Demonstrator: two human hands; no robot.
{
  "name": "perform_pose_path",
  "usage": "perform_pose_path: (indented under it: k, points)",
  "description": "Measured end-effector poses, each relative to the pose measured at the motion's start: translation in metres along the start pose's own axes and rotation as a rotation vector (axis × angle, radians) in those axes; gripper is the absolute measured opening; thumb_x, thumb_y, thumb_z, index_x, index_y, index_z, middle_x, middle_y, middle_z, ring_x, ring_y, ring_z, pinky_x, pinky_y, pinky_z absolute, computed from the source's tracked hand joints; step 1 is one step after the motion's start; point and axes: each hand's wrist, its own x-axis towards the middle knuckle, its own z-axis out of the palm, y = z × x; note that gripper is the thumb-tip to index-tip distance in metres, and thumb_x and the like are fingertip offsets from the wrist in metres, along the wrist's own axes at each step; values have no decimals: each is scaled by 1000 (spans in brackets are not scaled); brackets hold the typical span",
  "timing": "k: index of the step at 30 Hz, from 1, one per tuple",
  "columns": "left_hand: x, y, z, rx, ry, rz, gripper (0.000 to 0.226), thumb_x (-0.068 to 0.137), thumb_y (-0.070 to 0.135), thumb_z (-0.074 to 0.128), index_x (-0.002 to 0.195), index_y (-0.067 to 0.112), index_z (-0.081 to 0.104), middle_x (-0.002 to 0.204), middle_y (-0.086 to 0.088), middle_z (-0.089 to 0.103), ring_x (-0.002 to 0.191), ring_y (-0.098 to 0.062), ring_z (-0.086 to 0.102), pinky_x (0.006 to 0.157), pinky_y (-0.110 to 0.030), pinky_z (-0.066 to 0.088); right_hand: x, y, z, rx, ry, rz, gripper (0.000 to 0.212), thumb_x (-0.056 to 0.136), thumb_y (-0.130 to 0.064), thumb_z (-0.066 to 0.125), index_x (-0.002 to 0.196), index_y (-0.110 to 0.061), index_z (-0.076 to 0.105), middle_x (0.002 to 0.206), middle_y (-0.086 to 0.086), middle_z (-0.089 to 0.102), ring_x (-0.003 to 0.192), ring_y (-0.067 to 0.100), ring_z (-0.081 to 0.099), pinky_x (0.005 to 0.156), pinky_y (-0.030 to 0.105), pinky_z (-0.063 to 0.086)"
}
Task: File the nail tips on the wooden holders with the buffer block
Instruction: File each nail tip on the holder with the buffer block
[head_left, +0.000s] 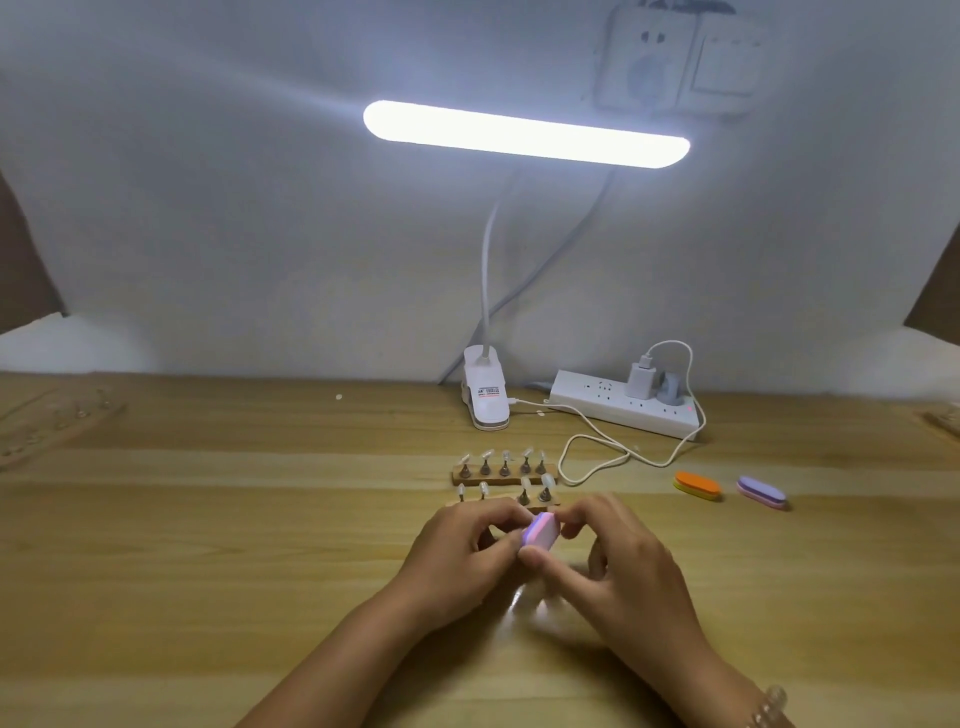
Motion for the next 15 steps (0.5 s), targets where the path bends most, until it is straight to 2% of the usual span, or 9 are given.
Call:
perform_pose_path:
  k: [2,6,10,13,15]
  points:
    - [0,0,0,20,11,2,12,96,22,62,97,27,73,89,11,71,57,-6,50,60,-28,43,2,4,0,-9,33,28,38,72,-76,54,84,-41,51,90,-19,52,65,1,53,56,24,38]
    - [0,1,0,-22,10,5,14,96,21,60,98,25,73,89,10,72,56,-8,49,58,-28,41,-2,-1,2,-90,0,-59,40,77,-74,56,92,-37,52,91,-19,51,61,-5,48,51,21,39]
    - [0,-1,0,-37,26,7,16,97,22,60,95,30,73,85,15,70,54,-3,49,57,-29,43,4,7,-1,14,27,66,36,75,-66,62,97,-37,60,95,-16,52,64,-2,50,60,23,40]
    - [0,-1,-1,-72,11,1,19,97,17,59,98,28,74,87,10,72,54,-7,53,53,-31,46,-1,3,2,-46,-27,-43,34,77,-60,67,99,-36,59,94,-18,52,61,-4,48,55,21,40]
    - [0,0,-2,-92,15,-1,20,97,16,59,100,28,75,87,5,73,52,-9,56,52,-29,46,-2,0,2,-18,-61,-52,34,76,-59,68,98,-35,57,95,-19,54,61,-3,48,56,23,44]
